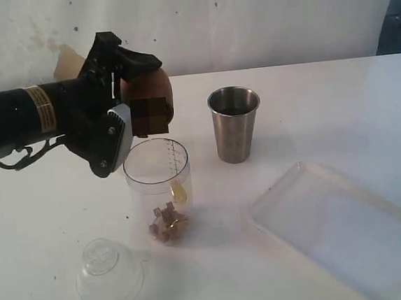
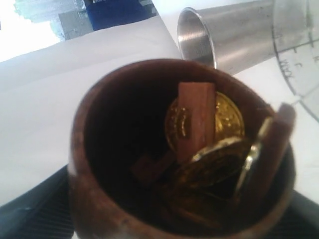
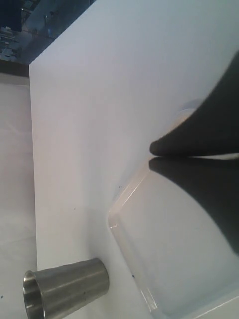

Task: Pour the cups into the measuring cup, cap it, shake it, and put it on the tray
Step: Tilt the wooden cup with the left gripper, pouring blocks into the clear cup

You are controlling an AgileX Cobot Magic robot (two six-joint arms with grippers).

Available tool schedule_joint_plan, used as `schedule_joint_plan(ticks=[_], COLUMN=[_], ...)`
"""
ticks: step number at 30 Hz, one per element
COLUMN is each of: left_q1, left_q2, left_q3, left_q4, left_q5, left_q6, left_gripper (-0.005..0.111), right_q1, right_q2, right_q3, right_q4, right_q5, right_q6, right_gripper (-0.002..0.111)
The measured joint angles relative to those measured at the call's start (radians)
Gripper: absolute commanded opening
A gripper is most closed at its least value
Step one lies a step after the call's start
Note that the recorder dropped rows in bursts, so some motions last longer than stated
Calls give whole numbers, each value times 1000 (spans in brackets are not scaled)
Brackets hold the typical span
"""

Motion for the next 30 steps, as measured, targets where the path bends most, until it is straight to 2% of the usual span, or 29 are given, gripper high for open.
schedule_joint_plan(ticks=[7,20,30], left_q1=[0,-1,-1], left_q2=[0,0,0], left_q3=[-2,-2,-2], left_q4=[0,0,0], left_q5=[0,-49,-49], left_q6=[99,123,326], left_gripper=[0,0,0], right_q1=[0,0,0], right_q2=[0,0,0], right_q3=[0,0,0], right_q4=[0,0,0], right_q5=[0,0,0], right_q6=[0,0,0], right_gripper=[0,0,0])
